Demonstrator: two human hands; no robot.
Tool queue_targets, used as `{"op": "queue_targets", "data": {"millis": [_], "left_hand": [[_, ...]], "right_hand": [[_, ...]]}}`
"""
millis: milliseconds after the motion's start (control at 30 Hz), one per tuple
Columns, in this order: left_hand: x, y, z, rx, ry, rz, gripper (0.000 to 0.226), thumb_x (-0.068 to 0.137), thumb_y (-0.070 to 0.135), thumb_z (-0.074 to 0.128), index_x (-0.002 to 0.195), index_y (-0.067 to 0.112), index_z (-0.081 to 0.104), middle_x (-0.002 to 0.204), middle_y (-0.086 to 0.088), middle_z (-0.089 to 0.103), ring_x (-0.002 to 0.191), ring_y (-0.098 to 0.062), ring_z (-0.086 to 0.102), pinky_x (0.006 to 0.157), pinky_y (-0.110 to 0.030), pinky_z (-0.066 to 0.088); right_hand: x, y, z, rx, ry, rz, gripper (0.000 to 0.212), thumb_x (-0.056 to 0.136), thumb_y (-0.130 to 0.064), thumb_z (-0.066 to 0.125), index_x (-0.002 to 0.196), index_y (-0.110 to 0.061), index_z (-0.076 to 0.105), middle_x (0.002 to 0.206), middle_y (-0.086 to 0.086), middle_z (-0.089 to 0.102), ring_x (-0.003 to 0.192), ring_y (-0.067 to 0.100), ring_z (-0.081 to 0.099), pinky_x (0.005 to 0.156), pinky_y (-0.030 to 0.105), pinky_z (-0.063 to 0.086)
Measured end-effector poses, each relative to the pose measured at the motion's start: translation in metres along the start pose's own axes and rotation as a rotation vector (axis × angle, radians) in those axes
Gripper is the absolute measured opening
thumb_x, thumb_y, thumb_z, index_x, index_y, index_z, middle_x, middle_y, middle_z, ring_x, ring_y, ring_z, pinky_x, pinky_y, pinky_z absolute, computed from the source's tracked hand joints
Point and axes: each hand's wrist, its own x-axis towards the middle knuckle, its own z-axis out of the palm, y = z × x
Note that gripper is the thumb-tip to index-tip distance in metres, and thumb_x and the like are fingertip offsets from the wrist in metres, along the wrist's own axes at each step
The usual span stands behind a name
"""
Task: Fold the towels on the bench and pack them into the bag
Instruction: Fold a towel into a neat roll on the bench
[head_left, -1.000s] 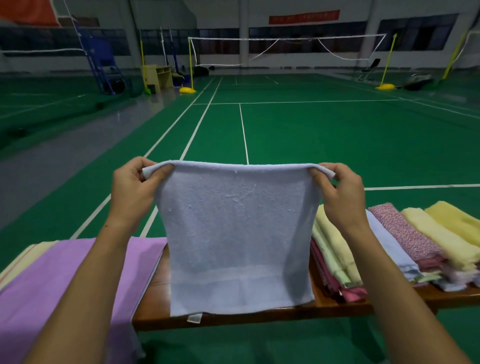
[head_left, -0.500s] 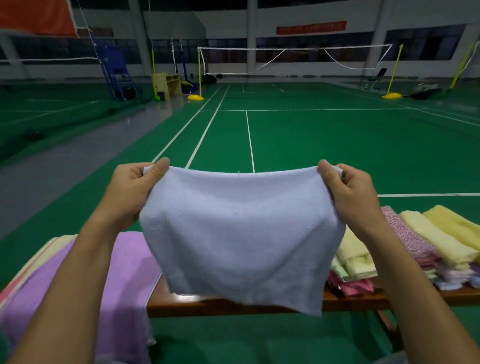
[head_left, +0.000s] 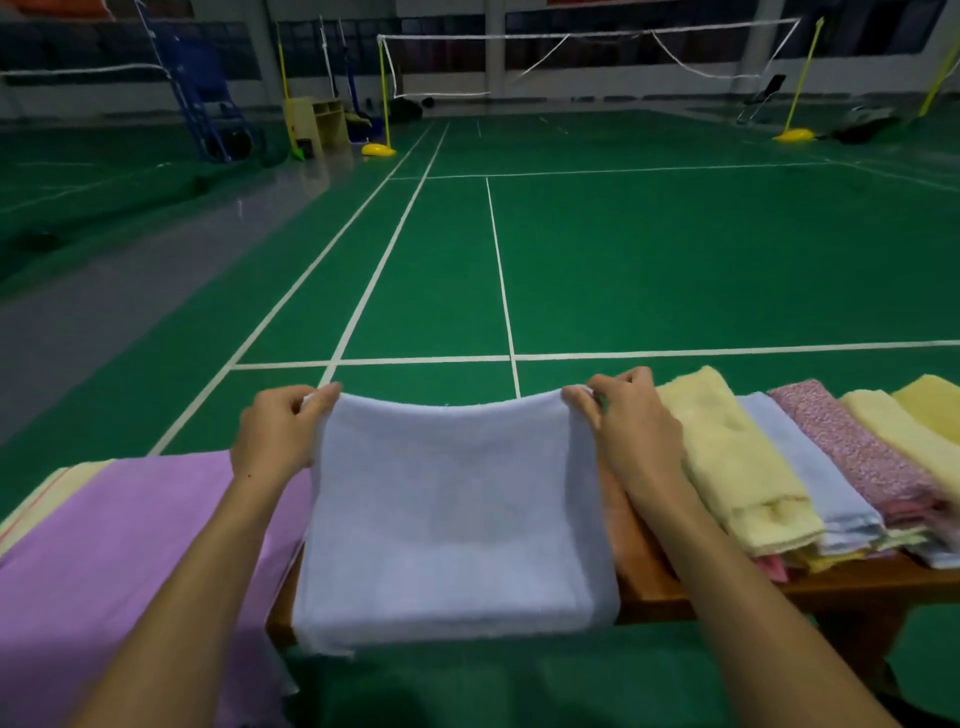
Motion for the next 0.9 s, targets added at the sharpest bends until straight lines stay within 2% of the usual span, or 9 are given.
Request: {"op": "queue_targets", "data": {"millis": [133, 267, 433, 500, 533, 600, 633, 767, 900], "left_hand": [[0.014, -0.018, 0.030, -0.313, -0.021, -0.211, 0.048, 0.097, 0.039, 0.075, 0.080, -0.006, 0.068, 0.071, -0.010, 0.050, 0.048, -0.014, 0.061, 0.070, -0.061, 0.064], [0.019, -0.033, 0.063, -0.340, -0.040, -0.211, 0.053, 0.098, 0.032, 0.075, 0.067, 0.000, 0.047, 0.072, -0.008, 0.026, 0.068, -0.024, 0.042, 0.071, -0.043, 0.067], [0.038, -0.067, 0.089, -0.308, -0.111, -0.175, 0.063, 0.095, 0.046, 0.075, 0.072, -0.008, 0.053, 0.066, -0.009, 0.040, 0.064, -0.023, 0.055, 0.084, -0.051, 0.065], [0.043, -0.073, 0.098, -0.242, -0.136, -0.176, 0.046, 0.090, 0.052, 0.076, 0.084, 0.007, 0.072, 0.074, -0.003, 0.066, 0.076, -0.024, 0.073, 0.089, -0.056, 0.063], [0.043, -0.073, 0.102, -0.217, -0.158, -0.169, 0.026, 0.092, 0.045, 0.079, 0.098, 0.019, 0.078, 0.091, 0.001, 0.074, 0.089, -0.024, 0.075, 0.094, -0.055, 0.061], [0.042, -0.066, 0.107, -0.185, -0.181, -0.129, 0.047, 0.093, 0.021, 0.081, 0.138, 0.023, 0.066, 0.124, -0.004, 0.070, 0.114, -0.026, 0.070, 0.106, -0.050, 0.055], [0.039, -0.061, 0.106, -0.175, -0.189, -0.109, 0.058, 0.094, 0.011, 0.079, 0.147, 0.019, 0.058, 0.133, -0.008, 0.066, 0.121, -0.025, 0.066, 0.109, -0.048, 0.052], [0.032, -0.057, 0.101, -0.113, -0.208, -0.022, 0.053, 0.093, -0.003, 0.075, 0.142, 0.013, 0.062, 0.139, -0.002, 0.065, 0.127, -0.022, 0.064, 0.110, -0.038, 0.049], [0.017, -0.051, 0.091, -0.140, -0.281, 0.023, 0.035, 0.093, -0.002, 0.074, 0.124, 0.014, 0.071, 0.120, 0.000, 0.072, 0.108, -0.019, 0.071, 0.104, -0.045, 0.056]], "right_hand": [[0.003, 0.009, 0.040, 0.077, -0.022, 0.119, 0.045, 0.102, -0.052, 0.055, 0.073, -0.018, 0.057, 0.058, 0.001, 0.061, 0.068, 0.029, 0.064, 0.059, 0.038, 0.049], [0.005, 0.016, 0.081, 0.151, -0.070, 0.219, 0.047, 0.101, -0.051, 0.056, 0.069, -0.018, 0.051, 0.063, 0.000, 0.061, 0.065, 0.033, 0.062, 0.060, 0.040, 0.048], [0.010, 0.021, 0.113, 0.221, -0.127, 0.262, 0.046, 0.105, -0.036, 0.059, 0.066, -0.016, 0.046, 0.063, 0.002, 0.055, 0.070, 0.036, 0.055, 0.061, 0.041, 0.030], [0.010, 0.021, 0.122, 0.254, -0.155, 0.278, 0.029, 0.106, -0.030, 0.060, 0.079, -0.019, 0.058, 0.077, 0.001, 0.062, 0.084, 0.035, 0.060, 0.068, 0.037, 0.032], [0.008, 0.021, 0.125, 0.292, -0.188, 0.289, 0.011, 0.105, -0.027, 0.062, 0.101, -0.017, 0.066, 0.096, 0.005, 0.067, 0.098, 0.034, 0.062, 0.076, 0.033, 0.037], [0.006, 0.022, 0.126, 0.306, -0.280, 0.283, 0.047, 0.103, -0.017, 0.065, 0.147, -0.012, 0.050, 0.139, 0.014, 0.056, 0.125, 0.032, 0.056, 0.101, 0.035, 0.042], [0.004, 0.022, 0.123, 0.292, -0.299, 0.270, 0.058, 0.102, -0.011, 0.065, 0.155, -0.011, 0.041, 0.149, 0.017, 0.046, 0.132, 0.033, 0.052, 0.109, 0.036, 0.039], [-0.002, 0.028, 0.108, 0.230, -0.315, 0.201, 0.060, 0.100, 0.001, 0.059, 0.156, -0.010, 0.038, 0.151, 0.014, 0.040, 0.136, 0.027, 0.046, 0.099, 0.015, 0.027], [-0.015, 0.038, 0.089, 0.131, -0.399, 0.212, 0.051, 0.099, -0.004, 0.059, 0.147, -0.010, 0.044, 0.139, 0.015, 0.050, 0.124, 0.032, 0.054, 0.095, 0.035, 0.043]]}}
